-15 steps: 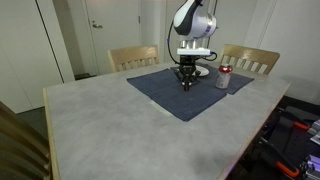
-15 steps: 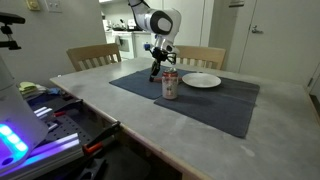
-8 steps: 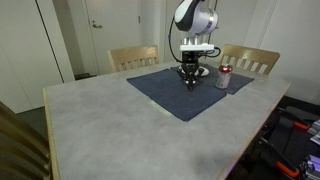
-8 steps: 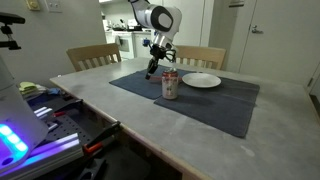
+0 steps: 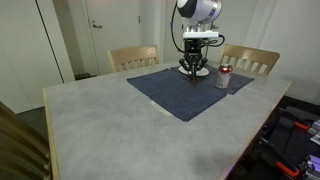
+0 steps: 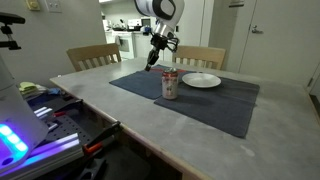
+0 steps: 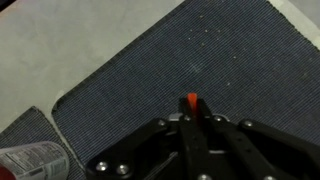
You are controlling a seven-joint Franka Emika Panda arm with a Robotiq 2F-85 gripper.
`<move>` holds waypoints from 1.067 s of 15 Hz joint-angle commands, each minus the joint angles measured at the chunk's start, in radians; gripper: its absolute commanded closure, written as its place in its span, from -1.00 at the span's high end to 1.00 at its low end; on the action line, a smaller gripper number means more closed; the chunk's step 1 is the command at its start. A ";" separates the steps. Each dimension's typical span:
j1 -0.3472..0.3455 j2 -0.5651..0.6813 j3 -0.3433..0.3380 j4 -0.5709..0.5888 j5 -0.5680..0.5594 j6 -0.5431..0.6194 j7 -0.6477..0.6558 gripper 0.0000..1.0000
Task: Pick up the straw on the table and put it inside the can.
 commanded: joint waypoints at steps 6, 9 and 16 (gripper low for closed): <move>0.002 0.008 0.000 0.002 0.000 -0.001 0.000 -0.81; -0.016 0.016 0.004 0.026 0.020 -0.038 -0.012 -0.95; -0.086 0.016 0.023 0.052 0.208 -0.111 -0.031 -0.95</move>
